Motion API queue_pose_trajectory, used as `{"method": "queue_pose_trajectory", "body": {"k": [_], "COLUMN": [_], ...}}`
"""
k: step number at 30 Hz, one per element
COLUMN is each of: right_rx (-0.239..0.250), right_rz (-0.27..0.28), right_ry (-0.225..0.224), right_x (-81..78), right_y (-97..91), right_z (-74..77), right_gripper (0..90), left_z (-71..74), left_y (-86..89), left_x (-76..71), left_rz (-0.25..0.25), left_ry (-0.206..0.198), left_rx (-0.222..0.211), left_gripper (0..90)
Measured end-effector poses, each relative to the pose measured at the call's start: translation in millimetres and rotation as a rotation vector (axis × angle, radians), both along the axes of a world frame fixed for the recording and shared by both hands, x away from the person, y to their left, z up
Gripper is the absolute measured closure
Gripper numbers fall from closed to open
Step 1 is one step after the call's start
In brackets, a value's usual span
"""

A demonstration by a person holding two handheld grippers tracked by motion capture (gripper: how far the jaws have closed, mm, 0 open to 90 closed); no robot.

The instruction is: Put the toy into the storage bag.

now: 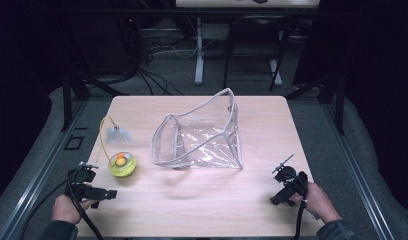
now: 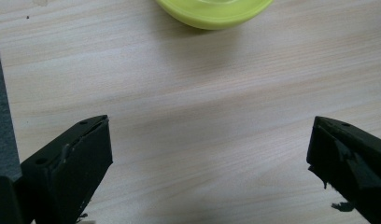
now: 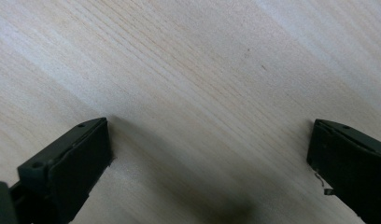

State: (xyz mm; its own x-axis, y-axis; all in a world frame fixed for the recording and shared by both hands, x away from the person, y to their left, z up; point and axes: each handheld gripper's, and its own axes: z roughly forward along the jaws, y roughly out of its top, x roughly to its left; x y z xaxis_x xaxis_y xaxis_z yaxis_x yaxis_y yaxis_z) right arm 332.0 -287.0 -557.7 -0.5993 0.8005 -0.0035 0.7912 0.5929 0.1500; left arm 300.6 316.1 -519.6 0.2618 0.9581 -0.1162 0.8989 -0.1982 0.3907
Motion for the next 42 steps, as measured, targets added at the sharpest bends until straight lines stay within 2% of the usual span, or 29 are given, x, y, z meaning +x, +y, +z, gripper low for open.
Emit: {"method": "queue_pose_trajectory", "body": {"k": [9,14,19,22,23,25,26,28,29,30,32,34,37,42], "right_rx": [-0.001,-0.007,-0.007,-0.002,0.019,0.006,0.029,0.033,0.04,0.04,0.049,0.038,0.05,0.06], "right_rz": [0.002,0.004,0.003,0.003,-0.013,0.001,-0.003,0.0,-0.019,0.0,-0.01,-0.004,-0.011,-0.01], "right_ry": [0.001,-0.003,-0.004,-0.012,-0.026,-0.016,-0.031,-0.04,-0.067,-0.051,-0.059,-0.058,-0.075,-0.074], "right_x": [0.0,0.0,-0.1,-0.9,-2.3,-2.2,-3.8,-5.0,-7.0,-6.4,-7.3,-7.5,-8.6,-8.8], "right_y": [-0.1,-0.5,-0.5,-1.0,-0.8,-1.6,-2.2,-3.5,-3.3,-4.6,-4.5,-4.7,-4.6,-4.5], "right_z": [0.1,0.2,0.1,0.0,-1.8,-0.1,-1.0,-1.1,-2.4,-1.3,-2.0,-1.2,-2.6,-2.6], "right_gripper": [0.0,0.0,0.0,0.0,0.0,0.0,0.0,0.0,0.0,0.0,0.0,0.0,0.0,0.0], "left_z": [5.4,9.1,14.1,15.2,15.5,18.2,19.0,22.7,24.6,26.6,31.2,35.4,42.4,57.8], "left_y": [-2.6,-5.4,-6.9,-6.9,-6.6,-5.7,-5.3,-4.5,-4.1,-3.7,-3.3,-4.2,-4.4,-2.1], "left_x": [0.4,2.2,3.0,5.0,5.9,7.8,8.2,9.8,10.6,11.2,12.1,13.1,16.0,21.0], "left_rz": [-0.011,-0.029,-0.042,-0.055,-0.056,-0.054,-0.056,-0.051,-0.049,-0.045,-0.049,-0.048,-0.055,-0.05], "left_ry": [-0.005,0.015,0.007,0.013,0.016,0.011,0.01,0.0,-0.005,-0.012,-0.02,-0.028,-0.034,-0.067], "left_rx": [0.002,0.007,0.011,0.02,0.022,0.022,0.023,0.019,0.022,0.022,0.029,0.027,0.017,-0.003], "left_gripper": [0.5,0.4,0.3,0.3,0.3,0.2,0.2,0.2,0.2,0.2,0.1,0.1,0.1,0.1]}}
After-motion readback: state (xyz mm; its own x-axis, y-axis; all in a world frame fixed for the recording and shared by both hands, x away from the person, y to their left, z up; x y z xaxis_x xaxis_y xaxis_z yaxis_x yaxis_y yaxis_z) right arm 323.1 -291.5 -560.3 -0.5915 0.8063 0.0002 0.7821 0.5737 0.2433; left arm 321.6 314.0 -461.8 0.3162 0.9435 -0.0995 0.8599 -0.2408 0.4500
